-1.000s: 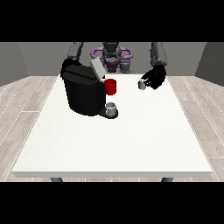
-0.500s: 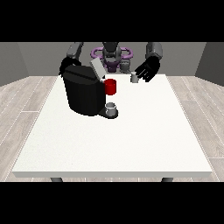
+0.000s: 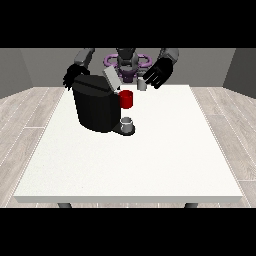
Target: Insert the coffee pod into the coffee machine and close the lid
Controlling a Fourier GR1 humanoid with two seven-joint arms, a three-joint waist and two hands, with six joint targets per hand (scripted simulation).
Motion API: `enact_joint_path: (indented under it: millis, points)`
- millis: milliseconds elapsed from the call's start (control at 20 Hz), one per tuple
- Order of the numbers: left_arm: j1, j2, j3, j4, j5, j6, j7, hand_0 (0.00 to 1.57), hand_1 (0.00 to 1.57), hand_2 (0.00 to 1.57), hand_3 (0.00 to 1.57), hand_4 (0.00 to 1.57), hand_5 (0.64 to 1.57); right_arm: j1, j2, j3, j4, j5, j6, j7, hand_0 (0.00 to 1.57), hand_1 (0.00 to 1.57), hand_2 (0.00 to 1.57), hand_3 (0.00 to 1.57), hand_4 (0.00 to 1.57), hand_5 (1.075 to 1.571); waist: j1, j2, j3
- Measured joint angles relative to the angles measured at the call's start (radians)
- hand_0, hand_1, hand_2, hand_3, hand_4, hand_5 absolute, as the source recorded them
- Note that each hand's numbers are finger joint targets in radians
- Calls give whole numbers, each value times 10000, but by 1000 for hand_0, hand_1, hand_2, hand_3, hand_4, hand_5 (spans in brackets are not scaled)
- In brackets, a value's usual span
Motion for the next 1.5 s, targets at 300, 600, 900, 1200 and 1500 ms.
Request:
enact_joint_path:
  millis: [300,600,900,1200,1500]
  points:
    - [-831,284,194,83,-10,-220,230,1282,1282,1329,1263,517,1571,-336,-82,55,-243,144,-86,90,0,0,0,0,480,1571,-390,433,0]
    - [-1115,208,144,98,-182,-206,384,1306,1306,1328,1245,487,1571,-369,-101,-68,-238,88,-123,-2,0,0,0,0,517,1571,-452,612,1]
    - [-1327,165,173,256,-288,-199,454,1326,1326,1335,1233,503,1571,-492,-54,-28,-374,88,-170,138,0,0,0,0,498,1571,-550,853,1]
    - [-1467,94,173,291,-359,-228,414,1206,1206,1261,1187,504,1571,-535,-85,-131,-356,-61,-58,1,0,0,0,0,538,1571,-568,960,2]
    - [-1236,-254,30,272,-533,0,332,1198,1198,1271,1200,505,1571,-368,-165,-270,-262,-104,-52,-141,0,0,0,0,442,1571,-474,883,1]
